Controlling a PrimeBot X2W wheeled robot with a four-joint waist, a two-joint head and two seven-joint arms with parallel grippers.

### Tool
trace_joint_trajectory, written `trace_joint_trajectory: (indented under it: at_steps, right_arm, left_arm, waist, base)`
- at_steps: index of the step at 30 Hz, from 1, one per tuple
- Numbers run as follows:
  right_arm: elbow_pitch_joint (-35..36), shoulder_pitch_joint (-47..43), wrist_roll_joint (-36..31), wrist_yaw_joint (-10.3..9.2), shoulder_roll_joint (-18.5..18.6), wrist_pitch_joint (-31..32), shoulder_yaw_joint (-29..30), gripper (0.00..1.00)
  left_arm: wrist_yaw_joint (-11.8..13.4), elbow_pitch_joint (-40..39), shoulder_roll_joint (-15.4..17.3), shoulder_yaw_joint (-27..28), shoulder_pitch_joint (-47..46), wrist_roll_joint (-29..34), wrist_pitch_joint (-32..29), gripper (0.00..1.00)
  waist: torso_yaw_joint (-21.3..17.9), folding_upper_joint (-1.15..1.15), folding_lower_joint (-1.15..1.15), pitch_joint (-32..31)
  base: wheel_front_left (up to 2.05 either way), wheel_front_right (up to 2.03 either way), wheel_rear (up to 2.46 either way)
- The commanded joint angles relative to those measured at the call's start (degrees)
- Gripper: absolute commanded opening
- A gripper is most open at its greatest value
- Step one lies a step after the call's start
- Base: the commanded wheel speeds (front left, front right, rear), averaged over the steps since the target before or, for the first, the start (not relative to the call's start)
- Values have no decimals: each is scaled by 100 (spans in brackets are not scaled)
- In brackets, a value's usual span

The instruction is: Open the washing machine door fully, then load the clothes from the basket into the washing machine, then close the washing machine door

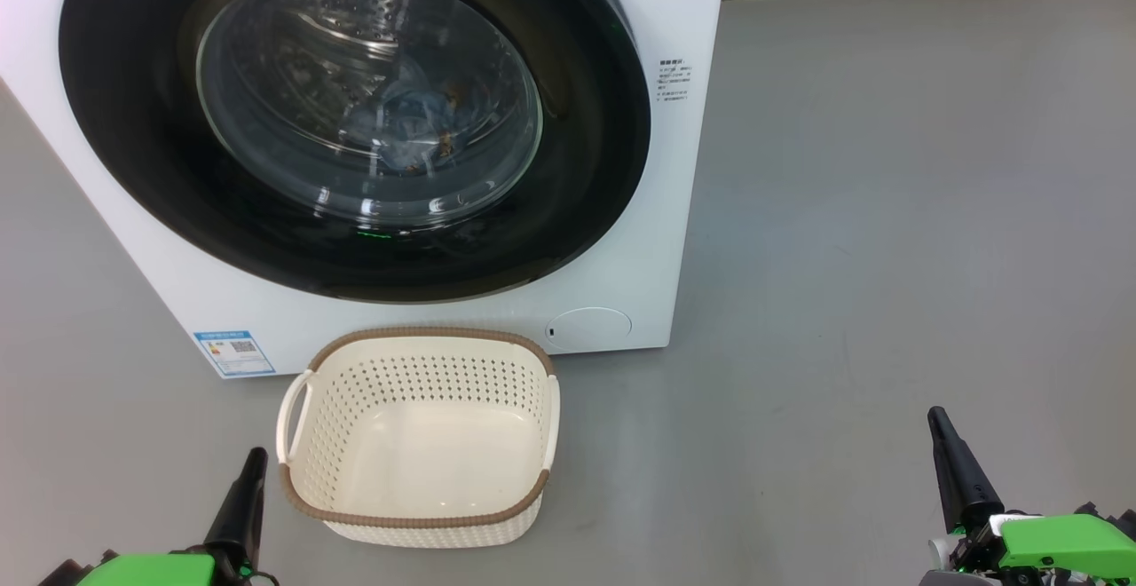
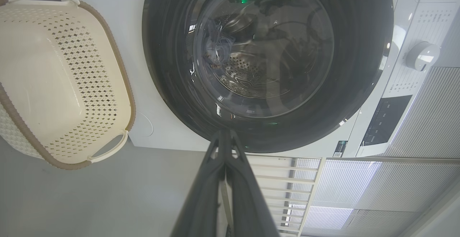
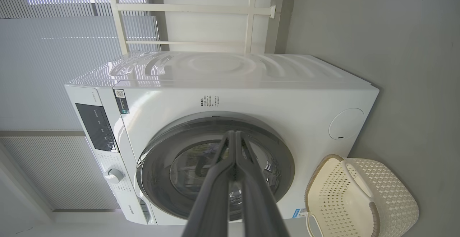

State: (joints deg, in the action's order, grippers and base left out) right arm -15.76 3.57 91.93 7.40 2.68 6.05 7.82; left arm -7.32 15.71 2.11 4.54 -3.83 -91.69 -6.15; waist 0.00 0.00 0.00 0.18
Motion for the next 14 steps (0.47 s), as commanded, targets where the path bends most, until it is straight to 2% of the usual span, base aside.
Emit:
trace_joint_trajectory:
  at_steps: [1,14]
  right_arm:
    - [174,261,24,9,20,43,-130,0]
    - [174,261,24,9,20,43,-130,0]
  left_arm:
    - [-17,-168,76,196,-235,-49,-33,0]
    - [-17,-168,76,196,-235,-49,-33,0]
  waist:
    - [0,0,0,0]
    - [0,0,0,0]
  base:
    - [0,0,0]
    - [0,0,0]
